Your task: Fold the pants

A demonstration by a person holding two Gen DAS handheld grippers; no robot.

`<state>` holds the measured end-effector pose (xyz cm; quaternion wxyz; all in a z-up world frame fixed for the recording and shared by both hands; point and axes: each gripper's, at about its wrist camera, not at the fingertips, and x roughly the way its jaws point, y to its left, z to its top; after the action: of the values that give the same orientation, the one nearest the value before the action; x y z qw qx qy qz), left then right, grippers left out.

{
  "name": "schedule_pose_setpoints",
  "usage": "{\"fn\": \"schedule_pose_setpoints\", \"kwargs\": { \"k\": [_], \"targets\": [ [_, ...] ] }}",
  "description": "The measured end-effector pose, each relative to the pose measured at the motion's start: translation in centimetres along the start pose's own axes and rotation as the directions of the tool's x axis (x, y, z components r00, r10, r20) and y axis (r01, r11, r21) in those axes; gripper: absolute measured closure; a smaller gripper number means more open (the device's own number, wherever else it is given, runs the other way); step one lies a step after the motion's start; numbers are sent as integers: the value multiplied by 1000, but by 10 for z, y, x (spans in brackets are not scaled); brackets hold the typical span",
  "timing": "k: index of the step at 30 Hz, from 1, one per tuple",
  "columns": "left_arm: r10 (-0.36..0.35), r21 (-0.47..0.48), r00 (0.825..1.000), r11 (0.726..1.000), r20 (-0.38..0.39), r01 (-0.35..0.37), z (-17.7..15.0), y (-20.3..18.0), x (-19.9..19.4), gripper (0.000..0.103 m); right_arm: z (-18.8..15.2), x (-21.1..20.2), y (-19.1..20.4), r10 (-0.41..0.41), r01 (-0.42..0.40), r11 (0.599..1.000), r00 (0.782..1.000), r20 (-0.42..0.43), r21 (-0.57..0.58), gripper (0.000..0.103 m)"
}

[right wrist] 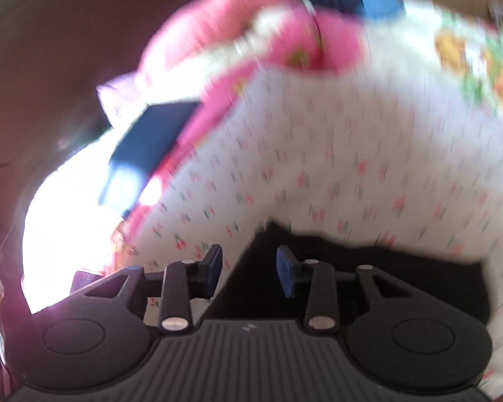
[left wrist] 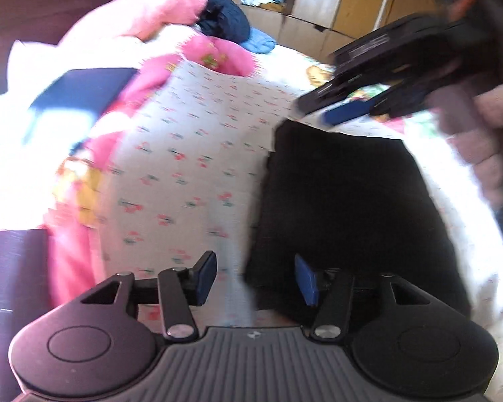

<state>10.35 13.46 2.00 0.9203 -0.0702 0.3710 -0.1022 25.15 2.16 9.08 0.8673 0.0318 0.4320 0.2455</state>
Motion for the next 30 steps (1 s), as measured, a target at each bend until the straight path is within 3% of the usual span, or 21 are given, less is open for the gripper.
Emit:
{"fn": "schedule_pose_setpoints", "kwargs": {
  "k": [2, 3, 7, 9, 11, 15, 18, 20, 23, 26, 28, 30],
  "targets": [
    [53, 35, 998, 998, 31, -54, 2, -4, -9, 39, -1, -15, 1, -35, 37, 999, 998, 55, -39, 52],
    [64, 39, 996, 997, 55, -66, 4, -5, -12, 39, -4, -15, 0, -60, 64, 996, 996, 63, -61, 52],
    [20, 60, 995, 998, 101, -26, 17, -18, -3, 39, -20, 27, -11, -165, 166, 981, 986, 14, -103, 52],
    [25, 92, 998, 995, 58, -30, 17, -26, 23, 39, -34, 54, -22, -185, 183, 980, 983, -20, -74, 52],
    [41, 89, 999, 995, -19, -39, 13, -25, 47, 38, -41, 61, -30, -168, 168, 985, 986, 9, -48, 46],
    [-14, -8, 1000, 1000, -28, 13, 14, -9, 37, 35, -44, 14, -43, -123, 117, 990, 989, 86, 78, 49],
    [25, 24, 1000, 999, 15, -25, 17, -9, 21, 36, -62, -42, -66, -105, 77, 984, 978, 179, 159, 48],
    [14, 52, 999, 999, 49, -16, 22, -16, 14, 36, -72, -61, -88, -160, 122, 970, 971, 179, 210, 48],
    [-2, 90, 996, 996, 95, -7, 28, -34, 10, 36, -88, -71, -135, -194, 136, 926, 971, 137, 352, 46],
    [-89, 174, 990, 982, 108, 69, 28, -65, 9, 36, -109, -57, -182, -68, -7, 821, 992, 110, 571, 46],
    [-151, 255, 986, 959, 78, 126, 20, -88, 17, 36, -121, -45, -201, 29, -127, 731, 987, 156, 670, 46],
    [-178, 315, 984, 934, 5, 168, 9, -104, 30, 36, -126, -32, -209, 83, -192, 676, 979, 186, 711, 46]
  ]
}}
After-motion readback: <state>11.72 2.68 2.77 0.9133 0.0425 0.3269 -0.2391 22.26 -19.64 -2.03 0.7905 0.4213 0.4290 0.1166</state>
